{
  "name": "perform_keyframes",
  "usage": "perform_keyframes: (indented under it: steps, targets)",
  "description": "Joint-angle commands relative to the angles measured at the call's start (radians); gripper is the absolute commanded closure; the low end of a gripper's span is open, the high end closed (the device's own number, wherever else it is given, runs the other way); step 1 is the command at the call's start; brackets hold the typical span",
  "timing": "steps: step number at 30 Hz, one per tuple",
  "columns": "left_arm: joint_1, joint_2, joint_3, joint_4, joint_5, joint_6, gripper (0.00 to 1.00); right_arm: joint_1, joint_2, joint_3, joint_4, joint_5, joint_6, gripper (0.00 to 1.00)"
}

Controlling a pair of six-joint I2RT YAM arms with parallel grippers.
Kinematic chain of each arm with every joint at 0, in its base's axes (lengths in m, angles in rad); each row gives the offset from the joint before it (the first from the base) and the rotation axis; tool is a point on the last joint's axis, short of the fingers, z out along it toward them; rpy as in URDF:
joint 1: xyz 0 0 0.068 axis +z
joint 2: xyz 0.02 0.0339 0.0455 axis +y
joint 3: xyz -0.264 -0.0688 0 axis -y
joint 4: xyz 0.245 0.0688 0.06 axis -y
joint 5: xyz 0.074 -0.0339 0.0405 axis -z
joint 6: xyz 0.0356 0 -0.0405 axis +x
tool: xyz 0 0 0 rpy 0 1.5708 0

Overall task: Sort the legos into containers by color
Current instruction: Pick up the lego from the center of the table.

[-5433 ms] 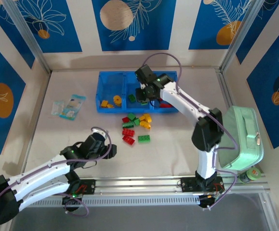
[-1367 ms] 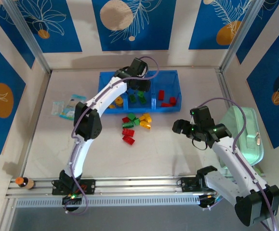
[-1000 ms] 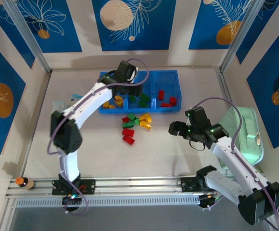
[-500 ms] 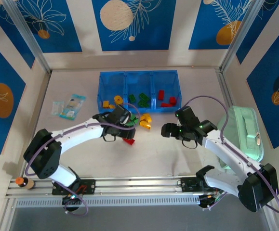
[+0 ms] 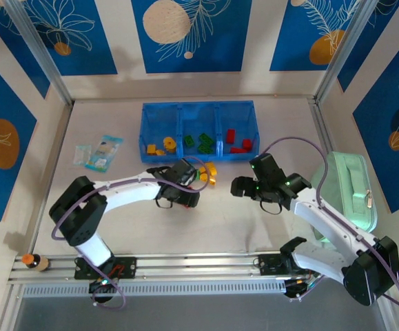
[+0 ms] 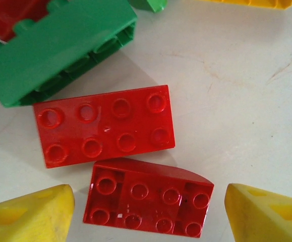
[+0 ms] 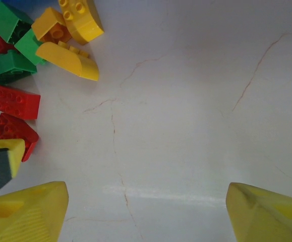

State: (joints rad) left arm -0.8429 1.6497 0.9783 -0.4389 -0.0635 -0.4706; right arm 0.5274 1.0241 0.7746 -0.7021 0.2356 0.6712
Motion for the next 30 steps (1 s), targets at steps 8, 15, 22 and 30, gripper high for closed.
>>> perform_keyframes:
  steps: [8, 15, 22, 30]
  targets:
    - [-0.044, 0.102, 0.078, -0.062, -0.047, -0.002, 0.22, -0.104, -0.109, -0.031, -0.039, 0.005, 0.02, 0.17]
    - [-0.074, 0.166, 0.122, -0.097, -0.074, 0.005, 0.26, -0.128, -0.139, -0.049, -0.042, -0.002, 0.019, 0.17]
    - [-0.102, 0.163, 0.166, -0.13, -0.077, 0.006, 0.4, -0.148, -0.157, -0.047, -0.047, -0.004, 0.017, 0.17]
    - [-0.098, 0.072, 0.313, -0.101, -0.051, 0.061, 0.45, -0.192, -0.184, -0.07, -0.05, 0.013, 0.032, 0.17]
